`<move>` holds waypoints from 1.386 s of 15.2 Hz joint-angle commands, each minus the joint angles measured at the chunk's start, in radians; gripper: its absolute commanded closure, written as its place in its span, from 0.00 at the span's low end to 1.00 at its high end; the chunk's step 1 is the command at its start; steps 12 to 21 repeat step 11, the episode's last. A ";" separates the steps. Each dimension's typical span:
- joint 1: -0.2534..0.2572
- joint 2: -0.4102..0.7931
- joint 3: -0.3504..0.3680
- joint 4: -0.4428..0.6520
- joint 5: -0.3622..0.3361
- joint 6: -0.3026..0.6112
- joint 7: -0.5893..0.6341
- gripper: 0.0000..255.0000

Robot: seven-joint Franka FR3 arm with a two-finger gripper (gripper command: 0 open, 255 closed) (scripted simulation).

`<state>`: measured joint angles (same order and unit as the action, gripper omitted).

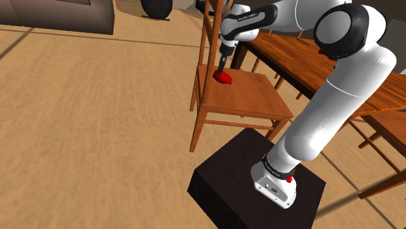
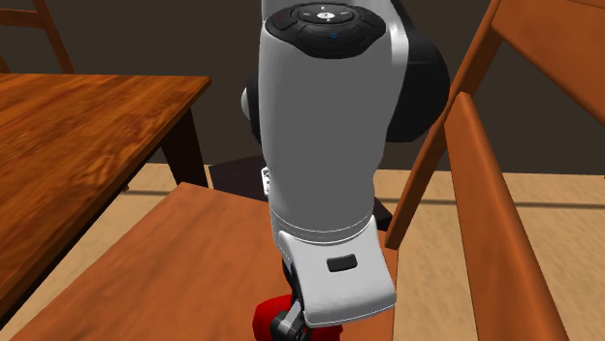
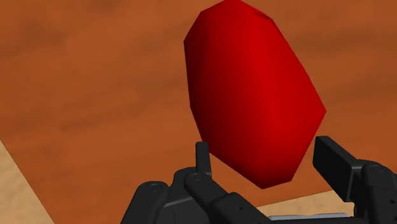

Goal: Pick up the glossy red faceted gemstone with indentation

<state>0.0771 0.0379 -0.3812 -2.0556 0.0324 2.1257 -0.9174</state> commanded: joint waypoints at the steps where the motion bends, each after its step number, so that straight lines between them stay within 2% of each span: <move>1: 0.000 -0.012 -0.001 0.012 -0.006 -0.023 0.002 1.00; 9: 0.002 -0.045 0.001 0.086 -0.021 -0.127 0.013 1.00; 21: 0.002 -0.045 0.001 0.087 -0.021 -0.129 0.014 1.00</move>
